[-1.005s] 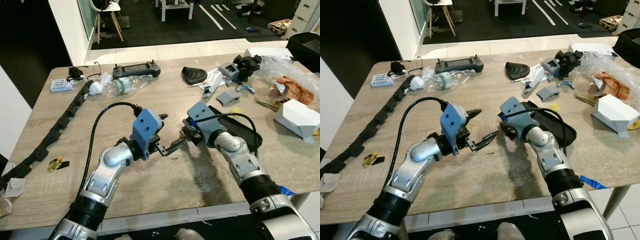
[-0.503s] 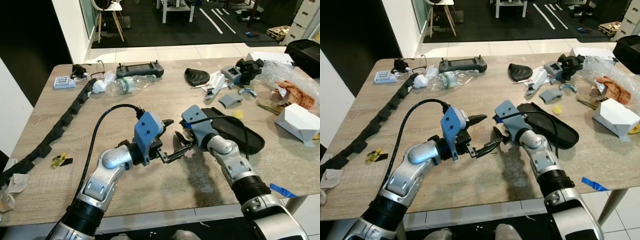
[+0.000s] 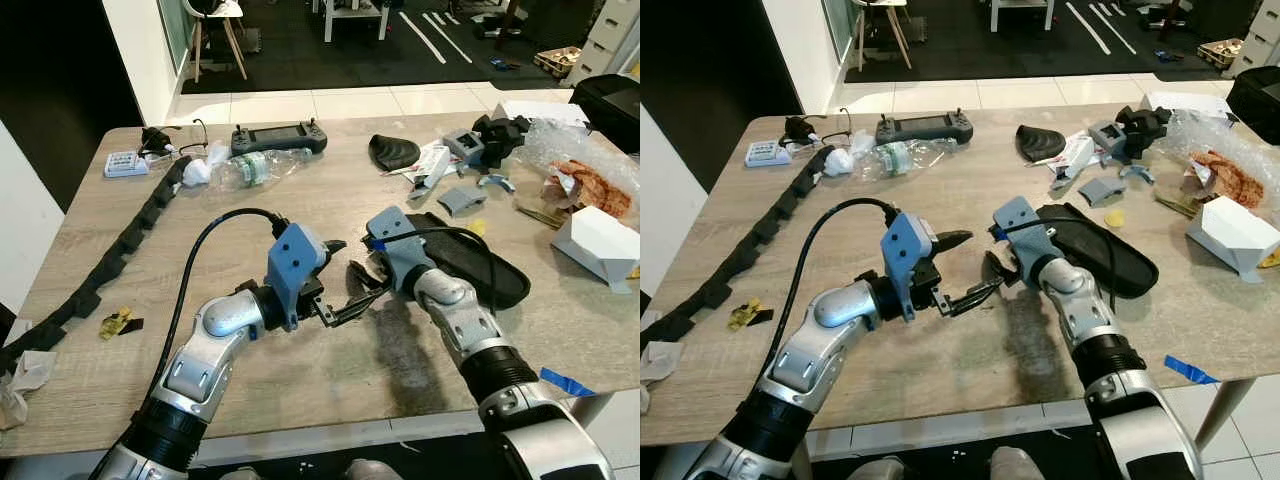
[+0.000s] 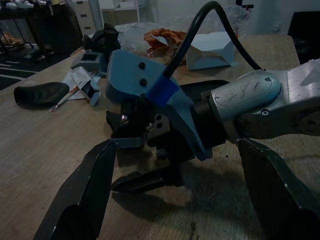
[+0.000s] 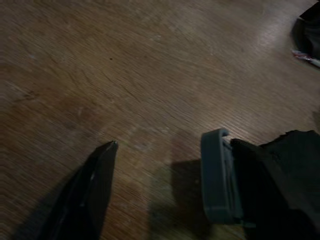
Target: Picking trash to rubbish bin
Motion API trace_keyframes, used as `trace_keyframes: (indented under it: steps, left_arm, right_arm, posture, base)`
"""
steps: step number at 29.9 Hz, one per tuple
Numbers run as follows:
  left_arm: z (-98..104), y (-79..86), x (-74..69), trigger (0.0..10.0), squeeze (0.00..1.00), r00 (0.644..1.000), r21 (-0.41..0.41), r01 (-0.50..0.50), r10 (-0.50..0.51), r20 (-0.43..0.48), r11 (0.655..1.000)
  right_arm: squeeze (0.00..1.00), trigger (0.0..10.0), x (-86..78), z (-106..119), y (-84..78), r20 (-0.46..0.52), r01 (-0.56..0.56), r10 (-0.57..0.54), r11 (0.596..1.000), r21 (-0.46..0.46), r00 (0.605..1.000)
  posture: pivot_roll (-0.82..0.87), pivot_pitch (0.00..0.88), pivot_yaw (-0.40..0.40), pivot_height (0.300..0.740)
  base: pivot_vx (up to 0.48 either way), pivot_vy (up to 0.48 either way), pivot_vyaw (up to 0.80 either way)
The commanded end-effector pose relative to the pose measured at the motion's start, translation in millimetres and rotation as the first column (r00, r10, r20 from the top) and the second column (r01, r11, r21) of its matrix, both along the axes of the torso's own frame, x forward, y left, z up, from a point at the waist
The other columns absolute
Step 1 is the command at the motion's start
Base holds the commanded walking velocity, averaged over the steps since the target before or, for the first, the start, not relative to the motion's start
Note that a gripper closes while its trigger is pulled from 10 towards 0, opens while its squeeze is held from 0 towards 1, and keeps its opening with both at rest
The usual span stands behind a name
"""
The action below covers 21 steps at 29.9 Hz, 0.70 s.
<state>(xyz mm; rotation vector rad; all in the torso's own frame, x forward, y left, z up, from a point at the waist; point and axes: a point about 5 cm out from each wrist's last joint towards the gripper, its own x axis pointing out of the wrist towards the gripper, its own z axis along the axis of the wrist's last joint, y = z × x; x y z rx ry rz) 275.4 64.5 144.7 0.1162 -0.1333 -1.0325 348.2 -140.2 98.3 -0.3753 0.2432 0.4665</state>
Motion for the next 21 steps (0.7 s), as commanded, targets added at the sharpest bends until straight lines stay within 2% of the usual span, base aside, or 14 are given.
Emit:
trace_keyframes:
  steps: [1,13,15,21]
  left_arm:
    - [-1,1.3,-0.4,10.0,0.00,1.000,0.019,0.009,-0.009,-0.005,1.000]
    - [-1,1.0,0.4,10.0,0.00,1.000,0.017,0.005,-0.005,-0.009,1.000]
    - [0,2.7,3.4,10.0,0.00,1.000,0.019,-0.007,0.007,0.000,1.000]
    - [1,5.2,6.2,10.0,0.00,1.000,0.028,-0.028,0.027,0.012,0.999]
  right_arm:
    - [0.00,0.0,0.5,-3,-1.4,-0.036,0.024,-0.023,0.999,0.041,0.999]
    - [0.00,0.0,1.8,-1,-0.6,-0.046,0.030,-0.027,0.997,0.068,0.999]
    - [0.00,0.0,4.4,5,0.3,-0.041,0.045,-0.042,0.994,0.100,0.998]
    - [0.00,0.0,9.9,23,0.2,0.015,0.041,-0.043,0.993,0.109,0.999]
  posture:
    - [-0.11,0.027,0.003,0.740]
    - [-0.11,0.028,-0.002,0.740]
    - [-0.11,0.034,0.000,0.740]
    - [-0.11,0.031,0.000,0.740]
  base:
    - [0.000,0.000,0.00]
    - [0.000,0.000,0.00]
    - [0.000,0.000,0.00]
    - [0.000,0.000,0.00]
